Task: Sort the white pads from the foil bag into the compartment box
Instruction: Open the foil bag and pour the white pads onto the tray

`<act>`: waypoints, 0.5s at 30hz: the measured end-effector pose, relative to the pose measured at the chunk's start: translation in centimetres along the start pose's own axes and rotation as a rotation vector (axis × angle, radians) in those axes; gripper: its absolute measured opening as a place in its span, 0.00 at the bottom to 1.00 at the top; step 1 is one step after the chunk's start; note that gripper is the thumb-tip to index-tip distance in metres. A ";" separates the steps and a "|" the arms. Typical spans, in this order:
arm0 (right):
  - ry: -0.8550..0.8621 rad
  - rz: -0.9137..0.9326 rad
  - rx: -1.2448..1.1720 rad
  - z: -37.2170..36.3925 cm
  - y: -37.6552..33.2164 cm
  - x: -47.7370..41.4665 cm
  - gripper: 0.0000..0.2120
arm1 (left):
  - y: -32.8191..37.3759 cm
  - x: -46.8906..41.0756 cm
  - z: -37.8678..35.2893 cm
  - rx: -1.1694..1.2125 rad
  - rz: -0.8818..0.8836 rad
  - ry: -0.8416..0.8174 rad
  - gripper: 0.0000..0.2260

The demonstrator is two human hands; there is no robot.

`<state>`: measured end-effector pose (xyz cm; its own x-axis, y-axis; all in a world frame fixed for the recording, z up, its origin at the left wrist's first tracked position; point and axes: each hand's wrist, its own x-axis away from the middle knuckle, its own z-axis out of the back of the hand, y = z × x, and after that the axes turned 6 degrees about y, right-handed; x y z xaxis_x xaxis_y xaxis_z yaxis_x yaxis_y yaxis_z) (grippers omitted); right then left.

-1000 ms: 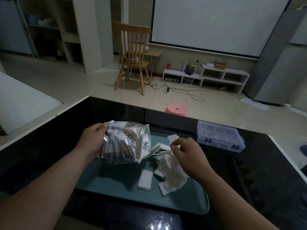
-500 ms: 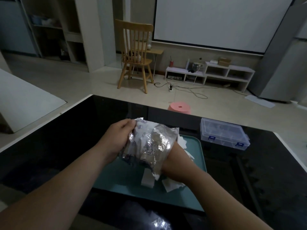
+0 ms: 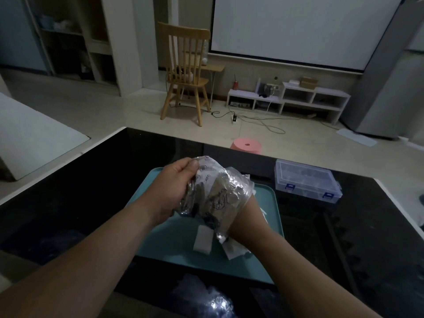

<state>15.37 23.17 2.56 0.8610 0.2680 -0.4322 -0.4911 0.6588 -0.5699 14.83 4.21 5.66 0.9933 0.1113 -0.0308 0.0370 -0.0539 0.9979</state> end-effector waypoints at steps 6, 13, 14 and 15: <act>0.135 -0.025 -0.183 1.5 -0.5 -0.9 0.19 | -1.0 -1.4 3.3 -0.195 -0.064 0.219 0.12; 0.084 -0.208 -0.144 2.4 3.6 -0.4 0.27 | -4.1 -3.1 8.1 -0.384 0.010 0.350 0.12; 0.045 -0.235 -0.123 2.3 4.2 -0.1 0.28 | -4.4 -3.3 8.4 -0.428 0.027 0.368 0.12; 0.001 -0.259 -0.098 2.2 4.7 0.0 0.30 | -4.5 -3.3 8.5 -0.474 0.040 0.382 0.12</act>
<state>13.37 27.88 1.42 0.9594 0.0988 -0.2641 -0.2653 0.6338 -0.7266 12.29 -4.32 0.74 0.8800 0.4714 -0.0578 -0.1394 0.3727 0.9174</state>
